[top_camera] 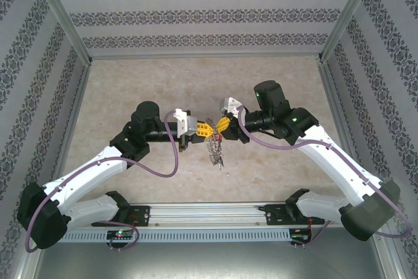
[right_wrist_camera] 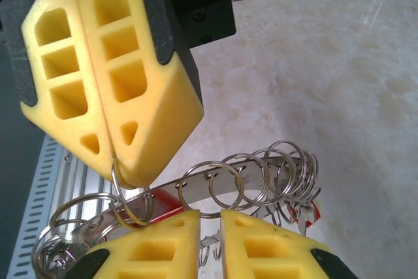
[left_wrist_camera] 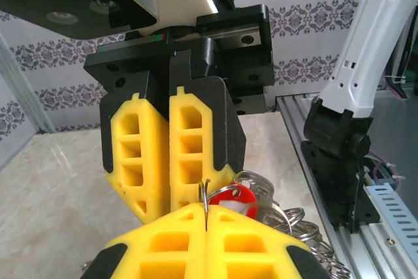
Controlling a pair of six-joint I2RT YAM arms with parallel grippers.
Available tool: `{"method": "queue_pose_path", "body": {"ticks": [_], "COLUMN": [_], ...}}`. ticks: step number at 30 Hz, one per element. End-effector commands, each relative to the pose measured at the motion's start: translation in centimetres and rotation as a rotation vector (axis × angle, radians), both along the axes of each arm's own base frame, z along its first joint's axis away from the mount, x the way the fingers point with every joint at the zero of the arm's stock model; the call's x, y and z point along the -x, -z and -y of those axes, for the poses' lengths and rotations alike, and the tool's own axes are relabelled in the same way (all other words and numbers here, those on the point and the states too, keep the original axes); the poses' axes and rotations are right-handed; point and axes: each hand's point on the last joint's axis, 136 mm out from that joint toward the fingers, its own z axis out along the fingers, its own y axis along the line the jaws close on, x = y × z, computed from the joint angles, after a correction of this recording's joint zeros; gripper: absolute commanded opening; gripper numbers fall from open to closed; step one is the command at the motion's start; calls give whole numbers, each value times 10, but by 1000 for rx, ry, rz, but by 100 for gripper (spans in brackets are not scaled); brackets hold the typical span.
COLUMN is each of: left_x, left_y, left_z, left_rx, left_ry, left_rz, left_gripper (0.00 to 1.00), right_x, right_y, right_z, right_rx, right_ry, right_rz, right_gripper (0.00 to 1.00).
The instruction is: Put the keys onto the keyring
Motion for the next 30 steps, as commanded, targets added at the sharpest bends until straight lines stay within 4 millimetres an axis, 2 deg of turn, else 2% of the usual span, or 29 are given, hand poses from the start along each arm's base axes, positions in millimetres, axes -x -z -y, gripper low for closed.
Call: {"method": "queue_pose_path", "body": {"ticks": [1,11,17,25,30], "left_x": [10,8,9,7,6], "left_y": [-38,-34,-32,-30,-25], "left_z": [6,7,9,11,12], "left_rx": [95,78,72,66,50], "left_ry": [54,57,73,73,74], "left_rz": [90,78,70,61,54], "left_gripper": [0,0,0,0,0], "right_x": [13,14,20,13,12], "right_y": [-9,-18,-26,-27,-28], "right_z": [-3,31,22,7,7], "right_rx": [-25,63,21,8,15], "right_ry": [-81,-38,-101,-119,-113], "right_rz": [113,452,439,411,400], "right_gripper": [19,24,24,24,25]}}
